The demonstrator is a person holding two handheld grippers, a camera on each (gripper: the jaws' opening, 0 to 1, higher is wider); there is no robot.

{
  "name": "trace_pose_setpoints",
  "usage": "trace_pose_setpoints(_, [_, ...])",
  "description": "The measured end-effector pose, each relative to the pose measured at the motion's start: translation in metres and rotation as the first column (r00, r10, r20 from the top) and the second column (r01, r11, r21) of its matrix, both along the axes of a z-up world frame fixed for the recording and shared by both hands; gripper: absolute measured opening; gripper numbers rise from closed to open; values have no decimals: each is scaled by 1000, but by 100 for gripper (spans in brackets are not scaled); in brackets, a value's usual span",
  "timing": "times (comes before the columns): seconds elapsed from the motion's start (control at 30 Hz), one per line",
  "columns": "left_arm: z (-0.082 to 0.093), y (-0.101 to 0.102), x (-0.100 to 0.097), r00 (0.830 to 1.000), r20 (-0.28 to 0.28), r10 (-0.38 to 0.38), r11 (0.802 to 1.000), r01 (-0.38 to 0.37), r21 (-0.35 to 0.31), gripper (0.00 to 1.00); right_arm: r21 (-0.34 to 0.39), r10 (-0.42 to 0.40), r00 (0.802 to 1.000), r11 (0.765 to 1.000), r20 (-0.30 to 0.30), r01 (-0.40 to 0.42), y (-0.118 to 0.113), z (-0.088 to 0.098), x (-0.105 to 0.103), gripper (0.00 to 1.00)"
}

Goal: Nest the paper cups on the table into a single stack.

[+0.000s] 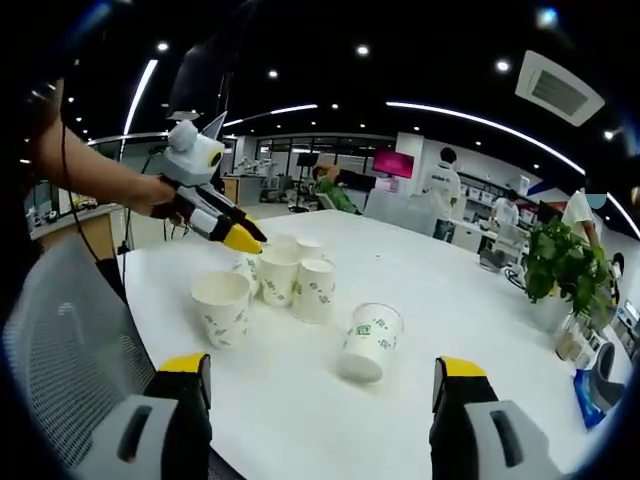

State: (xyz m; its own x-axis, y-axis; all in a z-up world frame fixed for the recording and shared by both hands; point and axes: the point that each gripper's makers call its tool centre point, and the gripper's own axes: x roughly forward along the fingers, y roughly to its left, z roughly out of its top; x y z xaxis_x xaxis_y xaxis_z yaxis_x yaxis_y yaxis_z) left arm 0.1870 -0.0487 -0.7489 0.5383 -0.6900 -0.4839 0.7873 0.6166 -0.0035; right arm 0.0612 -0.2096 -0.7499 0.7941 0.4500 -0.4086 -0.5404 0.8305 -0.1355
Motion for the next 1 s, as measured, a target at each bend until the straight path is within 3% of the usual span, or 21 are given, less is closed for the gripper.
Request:
trace_pose_setpoints(0.43, [-11,-10,12,997,6,-81,992,80,102,18,7,0,1000,1000,-1,0,0,0,0,93])
trace_pose_setpoints(0.8, [-25,-22,13,992,-17,-127,981,128,146,14,2,-10,1000,1000,-2,10,-3,-1,1,92])
trace_pose_setpoints(1.0, [-25,-25,10,989,-15,-149,973,149,174,4,-1,-10,1000,1000,-6,10,-3,-1,1,92])
